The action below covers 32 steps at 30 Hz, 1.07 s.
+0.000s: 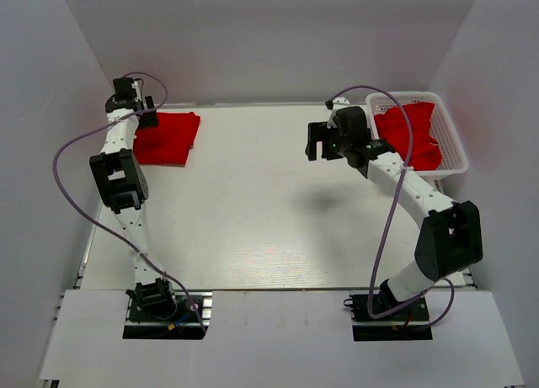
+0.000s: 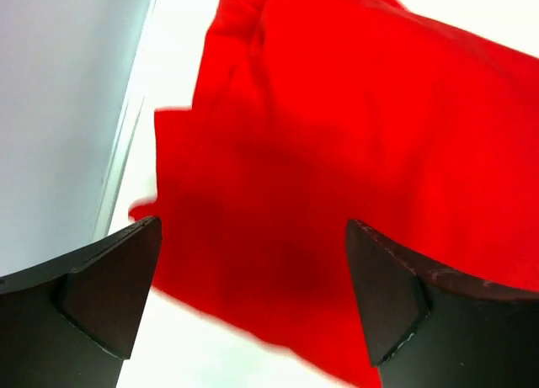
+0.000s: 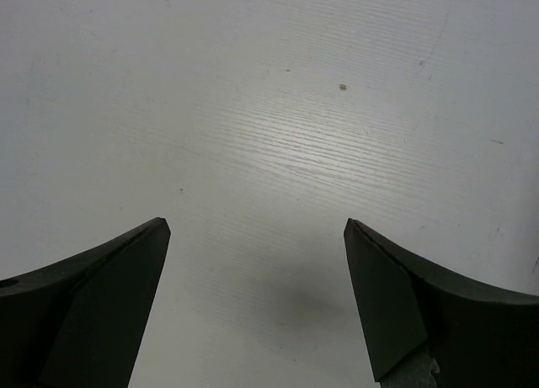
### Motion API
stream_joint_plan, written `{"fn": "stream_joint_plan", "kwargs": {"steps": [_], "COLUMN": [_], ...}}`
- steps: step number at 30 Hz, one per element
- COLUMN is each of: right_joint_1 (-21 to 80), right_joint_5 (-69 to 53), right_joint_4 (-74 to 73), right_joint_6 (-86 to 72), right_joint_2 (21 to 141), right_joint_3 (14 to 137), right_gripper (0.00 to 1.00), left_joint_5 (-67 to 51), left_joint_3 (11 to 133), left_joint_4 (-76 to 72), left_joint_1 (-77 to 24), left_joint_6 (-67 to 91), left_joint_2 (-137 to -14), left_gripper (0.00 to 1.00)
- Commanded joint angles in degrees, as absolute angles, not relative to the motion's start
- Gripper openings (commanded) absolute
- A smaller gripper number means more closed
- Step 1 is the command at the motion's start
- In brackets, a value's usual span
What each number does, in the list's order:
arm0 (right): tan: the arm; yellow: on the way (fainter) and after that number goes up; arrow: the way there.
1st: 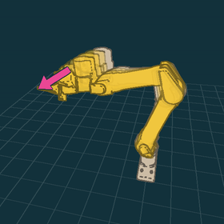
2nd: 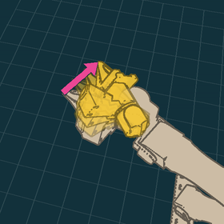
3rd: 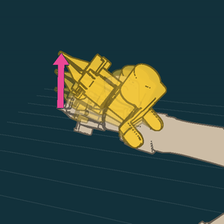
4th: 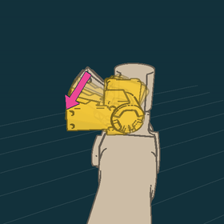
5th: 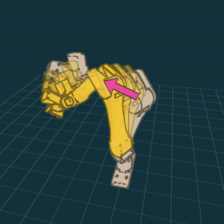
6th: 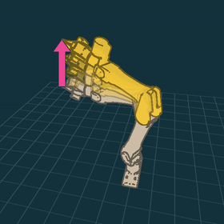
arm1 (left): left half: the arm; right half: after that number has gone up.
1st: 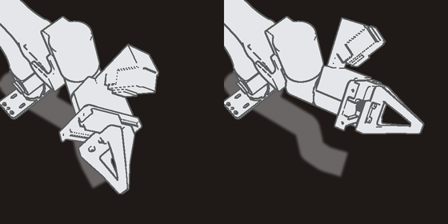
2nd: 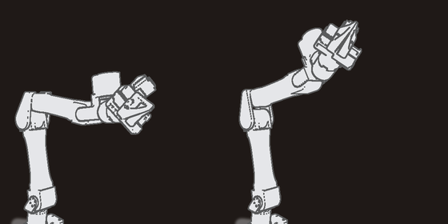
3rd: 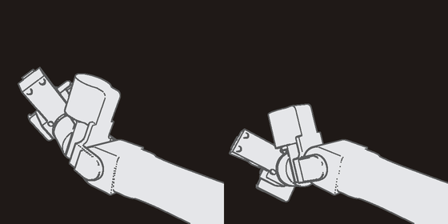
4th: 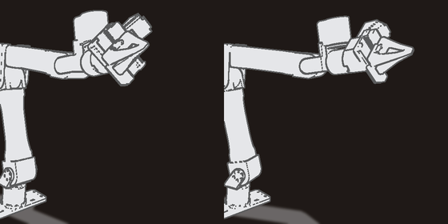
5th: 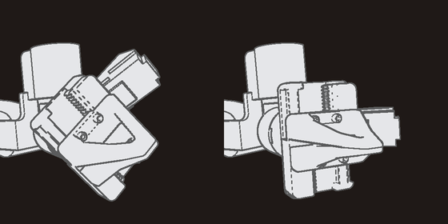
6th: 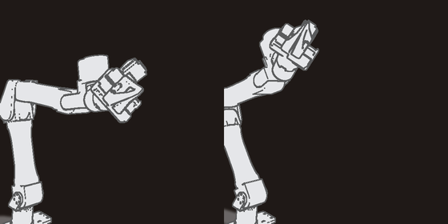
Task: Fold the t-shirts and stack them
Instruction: Put the neatly folded tshirt into the corner of the board with the left arm
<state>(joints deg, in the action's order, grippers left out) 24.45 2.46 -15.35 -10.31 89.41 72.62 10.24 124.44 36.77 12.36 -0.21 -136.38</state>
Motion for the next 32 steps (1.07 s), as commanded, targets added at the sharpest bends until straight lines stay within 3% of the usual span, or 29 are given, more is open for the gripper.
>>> {"fn": "stream_joint_plan", "kwargs": {"steps": [1, 7, 16, 24, 32], "right_joint_1": [24.34, 24.34, 24.35, 24.52, 24.61], "right_joint_5": [1.32, 3.59, 2.02, -1.05, -1.67], "right_joint_4": [-14.16, -13.44, -13.28, -6.25, -3.95], "right_joint_6": [-11.68, -15.37, -19.24, -23.90, -24.68], "right_joint_2": [84.20, 79.72, 76.38, 70.32, 65.48], "right_joint_3": [71.81, 63.64, 55.56, 45.45, 40.52], "right_gripper": [0.90, 0.90, 0.90, 0.90, 0.90], "left_joint_5": [6.69, -5.53, -3.35, 1.22, 5.02], "left_joint_3": [121.92, 98.76, 66.39, 52.04, 51.50], "left_joint_4": [39.55, 34.19, 24.61, 24.26, 25.93], "left_joint_1": [10.99, 7.66, -7.37, -17.40, -19.86], "left_joint_6": [3.76, 9.04, 18.19, 22.32, 21.80], "left_joint_2": [-123.85, -107.07, -81.93, -68.48, -67.68], "left_gripper": [1.00, 1.00, 1.00, 1.00, 1.00]}}
